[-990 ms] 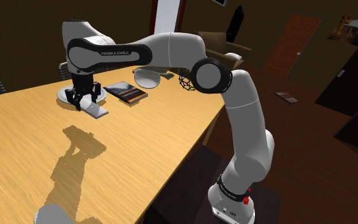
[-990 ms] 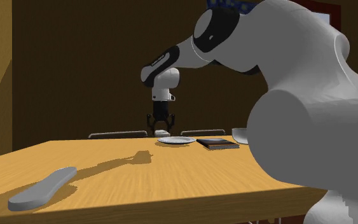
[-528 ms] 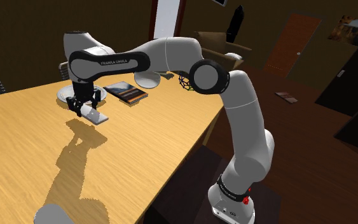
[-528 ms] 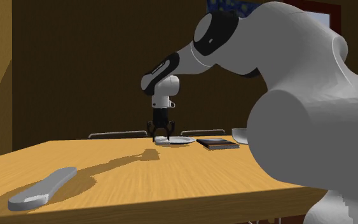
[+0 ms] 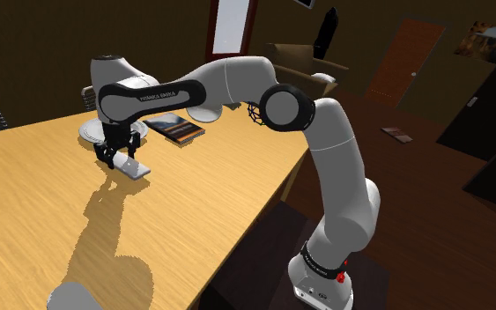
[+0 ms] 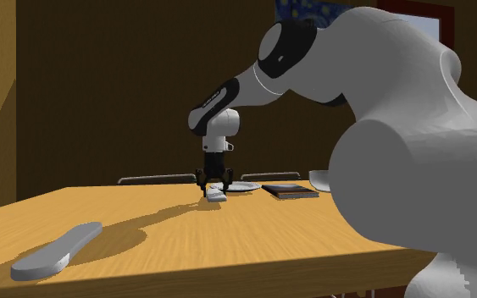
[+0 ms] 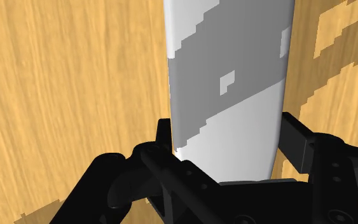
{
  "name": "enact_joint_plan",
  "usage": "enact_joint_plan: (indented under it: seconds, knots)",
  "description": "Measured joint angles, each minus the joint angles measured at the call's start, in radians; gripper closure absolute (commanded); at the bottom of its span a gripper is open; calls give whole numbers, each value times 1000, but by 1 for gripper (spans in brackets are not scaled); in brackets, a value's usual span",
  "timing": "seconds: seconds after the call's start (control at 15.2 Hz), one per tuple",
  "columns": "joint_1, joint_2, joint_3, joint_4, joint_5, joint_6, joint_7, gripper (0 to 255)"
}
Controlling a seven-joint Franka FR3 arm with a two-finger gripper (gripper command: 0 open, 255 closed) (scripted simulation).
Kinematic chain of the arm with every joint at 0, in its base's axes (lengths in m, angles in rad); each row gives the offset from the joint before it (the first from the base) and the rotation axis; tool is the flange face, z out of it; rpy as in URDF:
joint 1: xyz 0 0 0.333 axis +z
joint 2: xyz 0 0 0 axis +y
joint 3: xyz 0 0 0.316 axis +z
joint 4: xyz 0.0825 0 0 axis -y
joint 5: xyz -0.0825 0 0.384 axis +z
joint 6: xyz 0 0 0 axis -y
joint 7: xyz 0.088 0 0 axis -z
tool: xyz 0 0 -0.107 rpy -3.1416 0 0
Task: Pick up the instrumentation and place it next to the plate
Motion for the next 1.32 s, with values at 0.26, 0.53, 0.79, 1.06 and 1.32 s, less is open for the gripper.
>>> enact_joint_plan:
  seconds: [0.26, 0.53, 0.79, 1.06, 1.32]
  knots:
    - [0, 0, 0, -1, 0, 2, 0, 255]
    - [0, 0, 0, -2, 0, 2, 0, 0]
    - [-1, -6, 2, 5, 2, -10, -2, 0]
    - [6, -24, 9, 75, 14, -93, -14, 0]
    - [7, -31, 11, 77, 16, -103, -14, 0]
